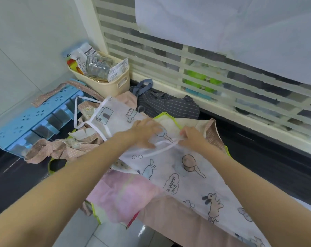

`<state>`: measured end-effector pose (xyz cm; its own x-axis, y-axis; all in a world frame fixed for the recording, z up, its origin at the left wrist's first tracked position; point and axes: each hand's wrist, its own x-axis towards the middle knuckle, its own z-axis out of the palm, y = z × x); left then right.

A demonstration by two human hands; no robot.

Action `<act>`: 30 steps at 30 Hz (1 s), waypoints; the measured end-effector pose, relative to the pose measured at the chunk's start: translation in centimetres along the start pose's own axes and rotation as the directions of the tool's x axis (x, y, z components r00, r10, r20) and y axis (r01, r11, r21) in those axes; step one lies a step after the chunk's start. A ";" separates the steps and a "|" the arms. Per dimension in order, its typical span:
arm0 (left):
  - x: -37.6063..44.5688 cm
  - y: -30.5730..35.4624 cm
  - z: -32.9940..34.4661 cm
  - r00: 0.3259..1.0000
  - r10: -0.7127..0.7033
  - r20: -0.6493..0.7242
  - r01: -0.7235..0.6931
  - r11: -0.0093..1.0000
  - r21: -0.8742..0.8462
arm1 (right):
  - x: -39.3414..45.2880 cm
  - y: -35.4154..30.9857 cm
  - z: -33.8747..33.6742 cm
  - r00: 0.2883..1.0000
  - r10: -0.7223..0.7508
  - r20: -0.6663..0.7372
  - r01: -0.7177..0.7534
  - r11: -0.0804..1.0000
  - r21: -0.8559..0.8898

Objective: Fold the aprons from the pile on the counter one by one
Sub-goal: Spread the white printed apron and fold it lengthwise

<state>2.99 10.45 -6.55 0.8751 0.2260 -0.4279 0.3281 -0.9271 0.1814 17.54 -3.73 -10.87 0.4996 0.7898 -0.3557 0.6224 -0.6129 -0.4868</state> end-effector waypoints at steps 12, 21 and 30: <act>4.0 3.5 -0.9 0.998 -0.061 -0.014 0.062 0.927 0.369 | -1.7 3.3 -2.1 0.982 0.070 0.173 -0.120 0.947 0.297; 3.5 0.4 -9.5 0.763 -0.252 -0.595 0.513 0.796 0.322 | -1.2 4.1 -7.4 0.967 0.049 0.250 -0.068 0.995 0.066; 1.1 9.0 1.7 0.948 0.280 -0.151 -0.223 0.922 0.316 | -4.1 5.3 -4.9 0.966 0.236 -0.110 -0.246 0.964 -0.100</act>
<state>6.28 1.83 -6.90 0.9752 -0.0006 -0.2212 -0.0044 -0.9998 -0.0171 21.76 -10.35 -8.12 0.6951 0.6160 -0.3708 0.5369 -0.7877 -0.3021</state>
